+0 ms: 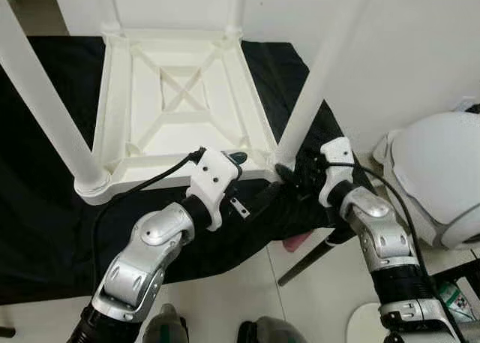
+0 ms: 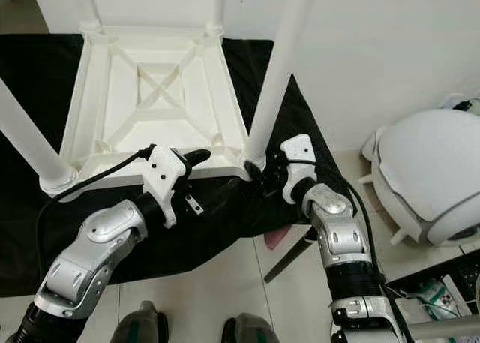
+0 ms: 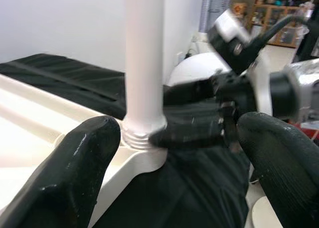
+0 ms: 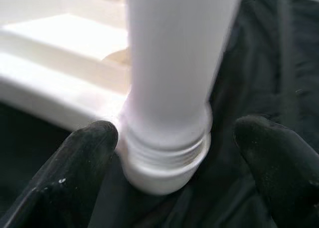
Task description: Building children table
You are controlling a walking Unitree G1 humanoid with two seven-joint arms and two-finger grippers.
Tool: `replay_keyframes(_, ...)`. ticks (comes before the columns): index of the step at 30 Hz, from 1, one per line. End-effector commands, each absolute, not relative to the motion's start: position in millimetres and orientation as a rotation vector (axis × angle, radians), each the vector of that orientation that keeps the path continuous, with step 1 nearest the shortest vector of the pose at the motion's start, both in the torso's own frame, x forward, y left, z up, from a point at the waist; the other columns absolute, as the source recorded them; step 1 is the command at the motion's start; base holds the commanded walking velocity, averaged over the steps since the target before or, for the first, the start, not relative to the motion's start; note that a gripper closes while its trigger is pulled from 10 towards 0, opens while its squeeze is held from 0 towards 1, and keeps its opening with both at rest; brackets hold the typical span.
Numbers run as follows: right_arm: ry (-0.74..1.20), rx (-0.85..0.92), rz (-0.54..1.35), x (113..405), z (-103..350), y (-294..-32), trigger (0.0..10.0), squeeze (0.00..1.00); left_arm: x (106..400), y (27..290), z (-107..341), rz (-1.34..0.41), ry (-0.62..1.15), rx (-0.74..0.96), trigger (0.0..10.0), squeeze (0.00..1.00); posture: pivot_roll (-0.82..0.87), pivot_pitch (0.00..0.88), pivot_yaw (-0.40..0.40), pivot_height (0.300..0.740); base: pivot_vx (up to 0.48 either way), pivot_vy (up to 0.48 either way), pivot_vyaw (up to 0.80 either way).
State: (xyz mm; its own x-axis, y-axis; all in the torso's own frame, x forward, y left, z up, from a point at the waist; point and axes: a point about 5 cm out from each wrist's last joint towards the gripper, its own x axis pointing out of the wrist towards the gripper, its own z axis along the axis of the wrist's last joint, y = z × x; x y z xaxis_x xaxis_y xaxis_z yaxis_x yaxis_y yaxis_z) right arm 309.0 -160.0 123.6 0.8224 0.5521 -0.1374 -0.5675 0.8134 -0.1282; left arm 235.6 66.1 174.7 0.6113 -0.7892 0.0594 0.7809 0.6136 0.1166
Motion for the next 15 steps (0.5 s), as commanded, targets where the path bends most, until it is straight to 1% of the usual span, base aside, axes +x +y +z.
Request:
replay_keyframes(1,0.08,-0.178,0.628,313,127,-159,10.0,0.0,235,64,176,-0.914,-0.113,0.084,10.0,0.0,0.01,0.0,-0.081,0.74,0.0,0.0,0.0)
replay_keyframes(9,0.078,-0.195,0.661,339,127,-146,10.0,0.0,237,63,177,-0.916,-0.118,0.087,10.0,0.0,0.03,0.0,-0.074,0.74,0.0,0.0,0.0)
replay_keyframes(13,0.075,-0.195,0.664,342,127,-144,10.0,0.0,237,64,178,-0.915,-0.119,0.087,10.0,0.0,0.03,0.0,-0.074,0.74,0.0,0.0,0.0)
replay_keyframes(15,0.093,-0.199,0.67,348,124,-139,10.0,0.0,237,65,178,-0.904,-0.118,0.087,10.0,0.0,0.04,0.004,-0.077,0.74,0.0,0.0,0.0)
